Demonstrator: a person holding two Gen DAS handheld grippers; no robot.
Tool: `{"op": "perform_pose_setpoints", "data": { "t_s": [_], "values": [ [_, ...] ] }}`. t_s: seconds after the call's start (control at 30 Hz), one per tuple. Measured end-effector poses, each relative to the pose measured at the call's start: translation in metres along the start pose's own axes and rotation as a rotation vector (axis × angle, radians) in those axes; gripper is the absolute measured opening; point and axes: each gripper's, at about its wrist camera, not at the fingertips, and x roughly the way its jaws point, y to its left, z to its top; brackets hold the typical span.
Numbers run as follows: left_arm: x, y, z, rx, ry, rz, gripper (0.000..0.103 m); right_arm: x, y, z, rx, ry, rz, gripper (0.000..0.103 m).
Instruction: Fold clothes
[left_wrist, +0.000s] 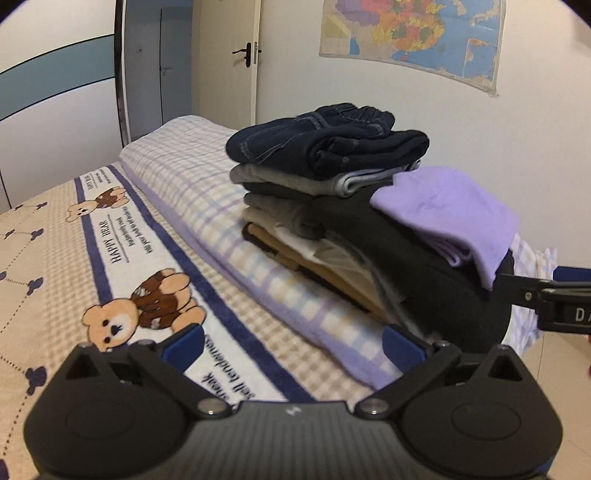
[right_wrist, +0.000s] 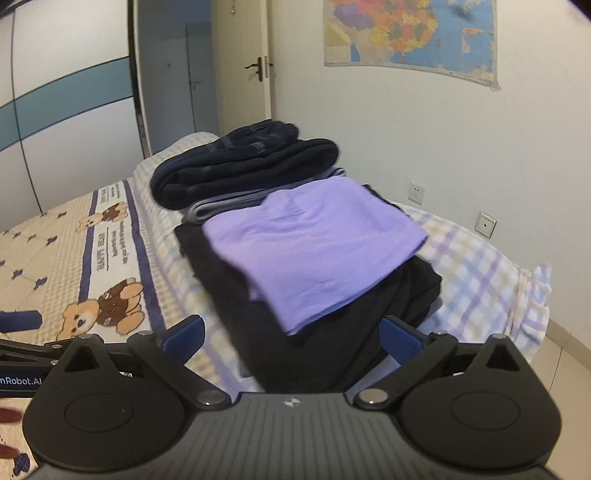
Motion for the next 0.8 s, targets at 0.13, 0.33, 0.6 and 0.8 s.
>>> {"op": "perform_pose_setpoints", "data": {
  "t_s": [0.13, 0.33, 0.6, 0.8],
  "values": [
    [-0.005, 0.009, -0.009, 0.011, 0.021, 0.005, 0.103, -0.006, 0.024, -0.010, -0.060, -0.024, -0.047, 0.103],
    [-0.013, 0.030, -0.027, -0.012, 0.034, 0.028, 0.103, -0.008, 0.052, -0.024, -0.066, -0.009, -0.019, 0.103],
    [-0.018, 0.088, -0.056, -0.093, 0.042, 0.143, 0.103, 0.008, 0.114, -0.044, -0.106, 0.006, 0.051, 0.103],
    [-0.023, 0.156, -0.084, -0.207, 0.064, 0.262, 0.103, 0.025, 0.181, -0.059, -0.154, 0.018, 0.153, 0.103]
  ]
}}
